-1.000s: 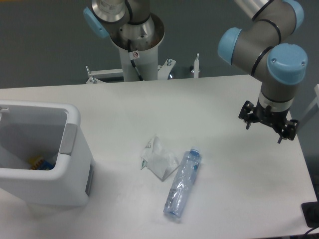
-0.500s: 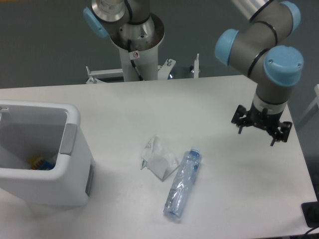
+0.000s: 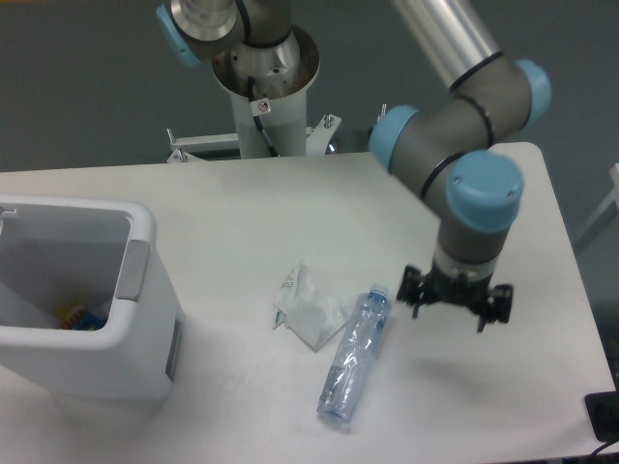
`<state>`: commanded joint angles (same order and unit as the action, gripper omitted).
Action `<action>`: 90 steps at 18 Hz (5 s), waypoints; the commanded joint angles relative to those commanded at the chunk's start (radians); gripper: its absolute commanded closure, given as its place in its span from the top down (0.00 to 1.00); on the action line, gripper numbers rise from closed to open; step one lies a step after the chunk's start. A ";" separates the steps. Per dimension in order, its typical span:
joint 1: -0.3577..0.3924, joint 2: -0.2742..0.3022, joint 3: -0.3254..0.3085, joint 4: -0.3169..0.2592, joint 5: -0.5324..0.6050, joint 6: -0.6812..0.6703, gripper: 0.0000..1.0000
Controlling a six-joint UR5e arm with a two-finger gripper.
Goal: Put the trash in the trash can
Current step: 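Move the gripper over the clear water bottle and lower onto it, then close the gripper on the water bottle and lift it, then carry the bottle over the white bin and release it inside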
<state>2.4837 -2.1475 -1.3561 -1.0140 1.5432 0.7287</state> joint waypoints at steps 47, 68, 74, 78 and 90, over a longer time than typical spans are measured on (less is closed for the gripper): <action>-0.034 -0.045 0.057 -0.012 -0.401 -0.141 0.46; 0.000 0.184 0.115 0.022 -0.938 -0.155 0.46; -0.057 0.254 0.129 0.038 -1.025 -0.147 0.46; -0.172 0.267 0.129 0.074 -1.062 -0.149 0.45; -0.292 0.272 0.060 0.124 -1.060 -0.120 0.45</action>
<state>2.1921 -1.8760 -1.2961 -0.8897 0.4832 0.6090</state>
